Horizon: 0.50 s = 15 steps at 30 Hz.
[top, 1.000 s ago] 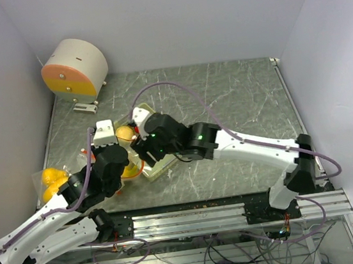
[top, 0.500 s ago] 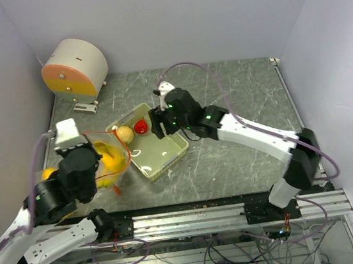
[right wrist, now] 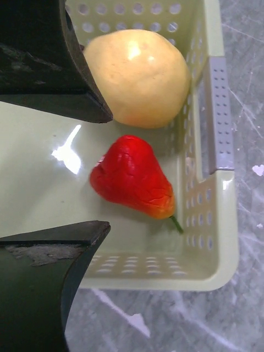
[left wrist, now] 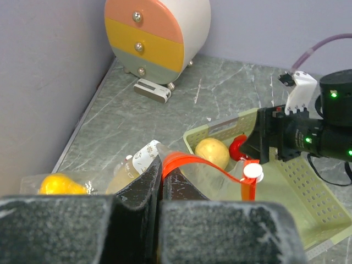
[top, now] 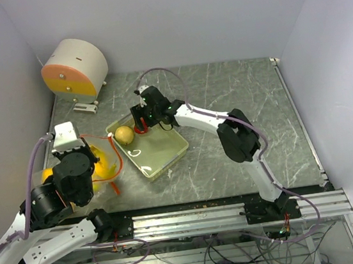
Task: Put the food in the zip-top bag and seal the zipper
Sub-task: Pick up the fake fruit from the bin.
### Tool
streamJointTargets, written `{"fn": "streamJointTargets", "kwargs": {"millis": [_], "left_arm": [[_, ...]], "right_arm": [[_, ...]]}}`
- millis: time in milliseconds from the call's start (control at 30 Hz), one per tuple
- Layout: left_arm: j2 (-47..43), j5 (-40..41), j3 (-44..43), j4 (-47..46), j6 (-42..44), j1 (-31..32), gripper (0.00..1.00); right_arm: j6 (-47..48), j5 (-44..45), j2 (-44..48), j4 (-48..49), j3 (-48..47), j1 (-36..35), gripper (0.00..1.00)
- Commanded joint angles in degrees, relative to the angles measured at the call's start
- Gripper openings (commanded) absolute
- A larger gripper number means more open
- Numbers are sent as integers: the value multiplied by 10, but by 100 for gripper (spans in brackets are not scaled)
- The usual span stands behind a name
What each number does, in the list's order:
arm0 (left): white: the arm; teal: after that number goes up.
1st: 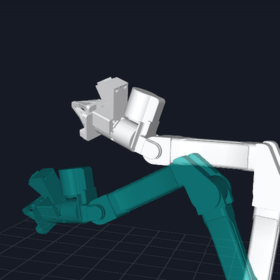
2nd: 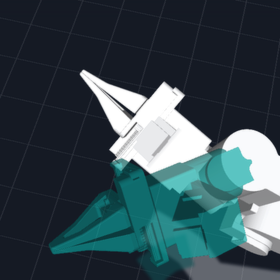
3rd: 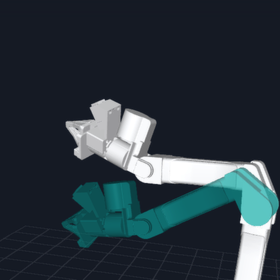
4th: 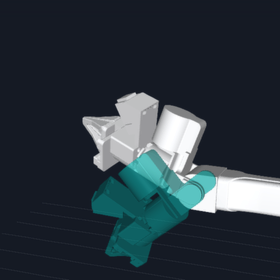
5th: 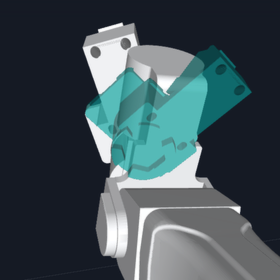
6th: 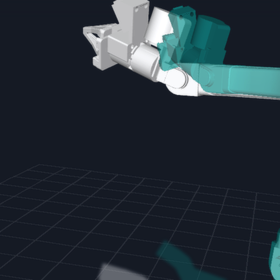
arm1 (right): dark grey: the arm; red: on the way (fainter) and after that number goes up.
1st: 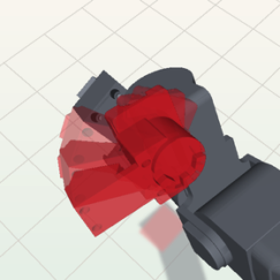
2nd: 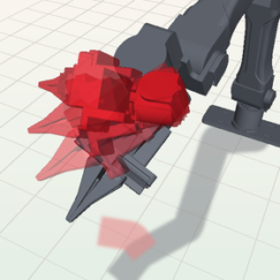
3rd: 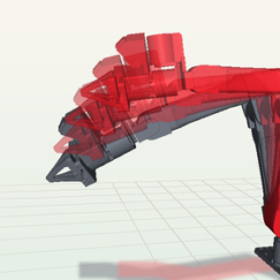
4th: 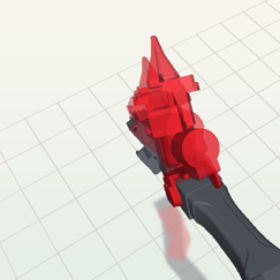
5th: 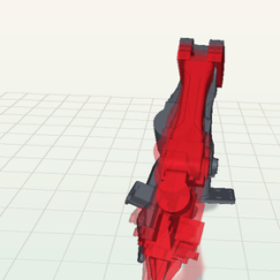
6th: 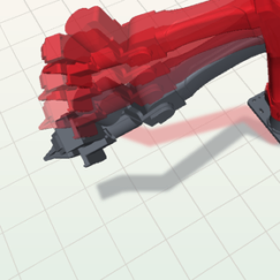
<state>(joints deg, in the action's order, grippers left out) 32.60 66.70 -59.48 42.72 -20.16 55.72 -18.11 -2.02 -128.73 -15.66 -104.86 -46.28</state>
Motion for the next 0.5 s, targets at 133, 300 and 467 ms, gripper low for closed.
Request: {"fn": "streamJointTargets", "kwargs": {"millis": [133, 300, 467], "left_arm": [[-20, -13, 24, -37, 27, 2, 7], [-19, -7, 21, -23, 22, 2, 7], [-21, -10, 28, -34, 25, 2, 7]], "right_arm": [[6, 4, -87, 33, -82, 1, 73], [-3, 23, -100, 27, -72, 0, 71], [-7, 34, -55, 48, -11, 1, 39]]}}
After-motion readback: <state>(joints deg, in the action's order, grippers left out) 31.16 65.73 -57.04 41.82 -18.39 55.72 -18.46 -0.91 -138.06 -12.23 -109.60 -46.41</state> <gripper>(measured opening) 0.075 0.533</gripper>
